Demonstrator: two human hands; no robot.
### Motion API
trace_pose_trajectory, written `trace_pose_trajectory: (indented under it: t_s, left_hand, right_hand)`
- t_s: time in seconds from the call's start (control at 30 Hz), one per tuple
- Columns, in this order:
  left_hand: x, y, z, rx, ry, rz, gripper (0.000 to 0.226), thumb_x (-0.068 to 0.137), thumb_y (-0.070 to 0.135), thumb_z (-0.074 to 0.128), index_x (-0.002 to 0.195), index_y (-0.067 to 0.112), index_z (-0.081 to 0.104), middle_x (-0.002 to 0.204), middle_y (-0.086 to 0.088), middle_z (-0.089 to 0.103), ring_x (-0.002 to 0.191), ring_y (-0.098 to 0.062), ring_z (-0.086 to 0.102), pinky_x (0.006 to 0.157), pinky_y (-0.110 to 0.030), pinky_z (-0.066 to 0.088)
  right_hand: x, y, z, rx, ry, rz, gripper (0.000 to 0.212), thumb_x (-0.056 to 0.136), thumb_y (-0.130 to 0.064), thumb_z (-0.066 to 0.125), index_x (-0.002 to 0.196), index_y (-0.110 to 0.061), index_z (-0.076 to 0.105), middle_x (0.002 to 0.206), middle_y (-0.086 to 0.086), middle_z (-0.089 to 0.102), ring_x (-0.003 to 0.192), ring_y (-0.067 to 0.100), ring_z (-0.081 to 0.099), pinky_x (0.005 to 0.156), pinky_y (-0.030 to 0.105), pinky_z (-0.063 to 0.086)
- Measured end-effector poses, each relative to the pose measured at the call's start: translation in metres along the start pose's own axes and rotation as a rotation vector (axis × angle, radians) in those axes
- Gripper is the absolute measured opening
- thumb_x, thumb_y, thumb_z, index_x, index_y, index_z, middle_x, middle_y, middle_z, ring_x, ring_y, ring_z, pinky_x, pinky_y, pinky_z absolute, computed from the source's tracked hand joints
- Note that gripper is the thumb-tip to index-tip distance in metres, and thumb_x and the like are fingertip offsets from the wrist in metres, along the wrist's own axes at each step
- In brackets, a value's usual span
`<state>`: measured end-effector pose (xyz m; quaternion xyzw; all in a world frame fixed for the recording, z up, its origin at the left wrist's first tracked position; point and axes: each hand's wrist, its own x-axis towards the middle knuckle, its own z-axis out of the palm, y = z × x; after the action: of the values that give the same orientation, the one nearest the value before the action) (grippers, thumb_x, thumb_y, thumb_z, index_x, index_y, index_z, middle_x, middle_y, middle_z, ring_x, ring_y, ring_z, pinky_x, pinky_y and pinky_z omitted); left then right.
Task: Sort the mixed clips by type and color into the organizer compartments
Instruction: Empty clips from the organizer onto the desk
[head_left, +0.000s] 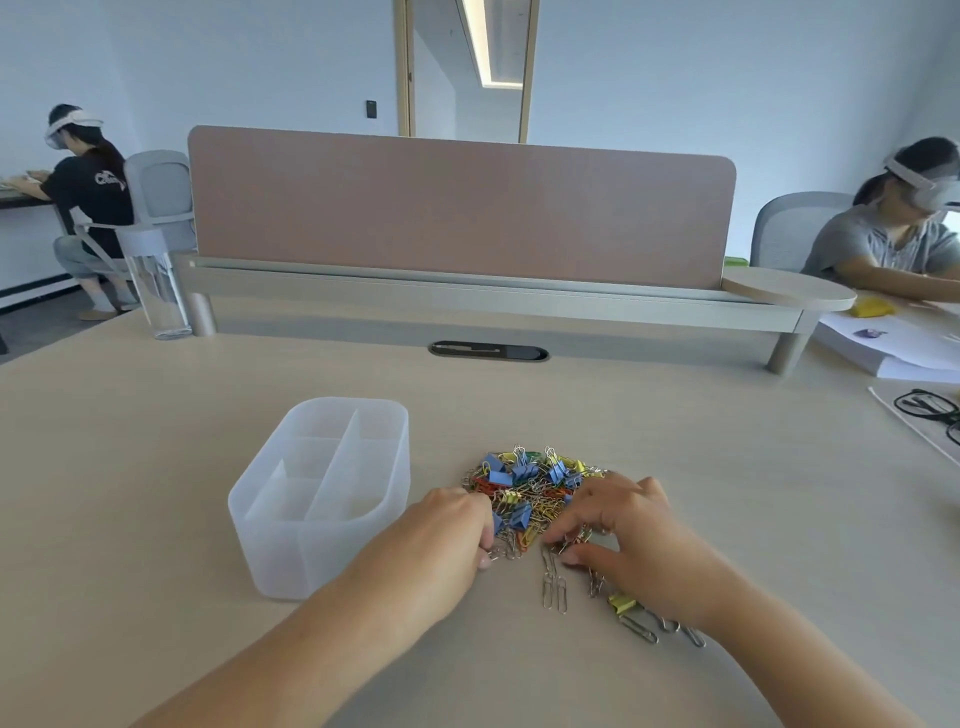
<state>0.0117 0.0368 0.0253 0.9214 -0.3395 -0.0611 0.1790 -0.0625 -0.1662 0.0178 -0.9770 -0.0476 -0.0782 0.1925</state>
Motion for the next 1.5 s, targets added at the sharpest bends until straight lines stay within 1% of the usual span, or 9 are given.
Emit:
trace_pose_trajectory:
  t_s: [0.1,0.27,0.4,0.53,0.77,1.03,1.2,1.33,1.5]
  left_hand:
    - [0.003,0.000,0.002,-0.062,0.001,0.028,0.008,0.089,0.015,0.062,0.094,0.020,0.066,0.096,0.010,0.052,0.084,-0.007,0.050,0.057,-0.007,0.030]
    - [0.002,0.004,0.006,-0.130,0.048,0.106,0.014,0.085,0.015,0.069,0.079,0.027,0.065,0.091,0.012,0.055,0.080,-0.001,0.056,0.072,-0.017,0.044]
    - [0.004,0.002,0.007,-0.165,0.067,0.141,0.021,0.082,0.015,0.072,0.091,0.031,0.062,0.093,0.012,0.054,0.077,-0.001,0.050,0.070,-0.017,0.041]
    - [0.006,0.000,0.009,-0.165,0.064,0.137,0.020,0.082,0.019,0.073,0.093,0.033,0.063,0.097,0.014,0.054,0.080,-0.002,0.052,0.074,-0.020,0.044]
    - [0.008,-0.002,0.011,-0.155,0.040,0.125,0.016,0.085,0.022,0.071,0.097,0.033,0.067,0.100,0.014,0.054,0.088,-0.002,0.054,0.079,-0.020,0.045]
    - [0.007,-0.002,0.011,-0.144,0.048,0.135,0.019,0.086,0.023,0.071,0.100,0.033,0.064,0.097,0.013,0.053,0.081,-0.002,0.051,0.074,-0.020,0.043]
    - [0.007,-0.003,0.011,-0.174,0.036,0.116,0.020,0.084,0.021,0.073,0.081,0.037,0.060,0.093,0.012,0.056,0.080,-0.002,0.058,0.078,-0.028,0.049]
    - [0.007,-0.002,0.010,-0.131,0.045,0.115,0.016,0.085,0.024,0.072,0.077,0.032,0.060,0.091,0.011,0.054,0.078,-0.003,0.056,0.072,-0.023,0.046]
    - [0.005,0.001,0.007,-0.076,0.019,0.125,0.010,0.087,0.027,0.069,0.081,0.028,0.062,0.091,0.013,0.050,0.077,-0.003,0.049,0.062,-0.012,0.035]
  right_hand:
    - [0.001,0.000,0.001,0.020,-0.009,-0.013,0.014,0.084,-0.035,0.073,0.091,-0.046,0.070,0.092,-0.024,0.058,0.102,-0.004,0.045,0.097,0.023,0.022]
    - [0.000,0.001,-0.001,-0.027,-0.048,-0.040,0.011,0.082,-0.040,0.072,0.080,-0.045,0.063,0.091,-0.017,0.062,0.098,-0.005,0.044,0.096,0.023,0.023]
    - [-0.002,0.002,-0.004,-0.027,-0.073,-0.080,0.008,0.083,-0.038,0.071,0.083,-0.042,0.064,0.086,-0.021,0.062,0.095,-0.007,0.043,0.088,0.018,0.023]
    - [-0.004,0.003,-0.012,0.030,-0.099,-0.114,0.017,0.086,-0.027,0.069,0.088,-0.044,0.067,0.093,-0.024,0.063,0.099,-0.006,0.045,0.091,0.015,0.023]
    - [-0.007,0.000,-0.013,0.070,-0.205,-0.151,0.029,0.081,-0.029,0.074,0.105,-0.045,0.067,0.106,-0.026,0.058,0.109,-0.009,0.042,0.096,0.014,0.019]
    - [-0.006,0.000,-0.008,0.050,-0.203,-0.203,0.029,0.081,-0.036,0.075,0.101,-0.055,0.067,0.104,-0.026,0.055,0.107,-0.001,0.044,0.095,0.022,0.020]
    - [-0.003,0.002,-0.005,0.099,-0.155,-0.184,0.022,0.079,-0.039,0.076,0.096,-0.052,0.068,0.101,-0.022,0.058,0.105,-0.001,0.047,0.100,0.029,0.024]
    - [-0.003,0.002,-0.001,0.130,-0.137,-0.190,0.013,0.081,-0.037,0.075,0.091,-0.042,0.070,0.096,-0.018,0.061,0.096,0.000,0.050,0.100,0.034,0.031]
    - [-0.001,0.000,0.000,0.103,-0.131,-0.198,0.006,0.081,-0.031,0.074,0.084,-0.031,0.069,0.086,-0.024,0.061,0.086,-0.003,0.054,0.085,0.019,0.031]
